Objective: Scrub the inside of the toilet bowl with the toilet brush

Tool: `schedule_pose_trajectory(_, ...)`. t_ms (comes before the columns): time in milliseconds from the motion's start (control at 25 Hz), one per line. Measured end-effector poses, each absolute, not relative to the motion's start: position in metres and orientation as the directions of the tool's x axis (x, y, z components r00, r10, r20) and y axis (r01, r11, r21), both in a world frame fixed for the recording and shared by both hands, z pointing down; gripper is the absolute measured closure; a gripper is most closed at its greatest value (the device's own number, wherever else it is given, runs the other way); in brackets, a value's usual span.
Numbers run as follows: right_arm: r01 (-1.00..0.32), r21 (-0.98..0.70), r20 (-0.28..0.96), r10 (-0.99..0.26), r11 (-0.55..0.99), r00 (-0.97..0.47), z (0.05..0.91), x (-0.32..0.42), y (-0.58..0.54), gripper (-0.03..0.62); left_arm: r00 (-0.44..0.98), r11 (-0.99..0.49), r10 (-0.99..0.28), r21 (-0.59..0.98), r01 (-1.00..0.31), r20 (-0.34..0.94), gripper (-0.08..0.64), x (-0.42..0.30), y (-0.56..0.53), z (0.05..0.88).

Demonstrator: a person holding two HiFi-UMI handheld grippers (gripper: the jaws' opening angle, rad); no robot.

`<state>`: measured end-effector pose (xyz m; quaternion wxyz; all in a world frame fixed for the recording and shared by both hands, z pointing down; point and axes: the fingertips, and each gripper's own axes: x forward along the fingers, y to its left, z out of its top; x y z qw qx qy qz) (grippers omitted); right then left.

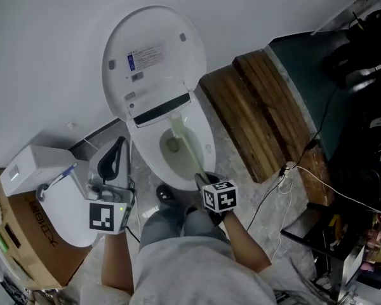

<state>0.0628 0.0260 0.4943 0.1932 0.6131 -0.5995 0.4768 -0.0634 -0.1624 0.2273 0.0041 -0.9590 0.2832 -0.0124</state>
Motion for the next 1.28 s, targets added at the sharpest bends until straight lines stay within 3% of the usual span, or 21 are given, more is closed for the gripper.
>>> schedule_pose_trajectory(440, -0.916, -0.359, 0.863, -0.436, -0.176, -0.254, 0.54, 0.068, 0.041, 0.534, 0.827, -0.829, -0.557, 0.007, -0.56, 0.079, 0.56, -0.047, -0.159, 0.264)
schedule_pose_trajectory(1040, -0.933, -0.351, 0.889, -0.285, 0.083, -0.359, 0.564, 0.112, 0.043, 0.534, 0.678, -0.677, -0.731, 0.047, -0.735, 0.081, 0.56, -0.035, -0.109, 0.299)
schedule_pose_trajectory(1280, -0.929, -0.351, 0.906, -0.207, 0.118, -0.368, 0.58, 0.125, 0.052, 0.534, 0.607, -0.604, -0.789, 0.066, -0.794, 0.088, 0.571, -0.039, -0.079, 0.31)
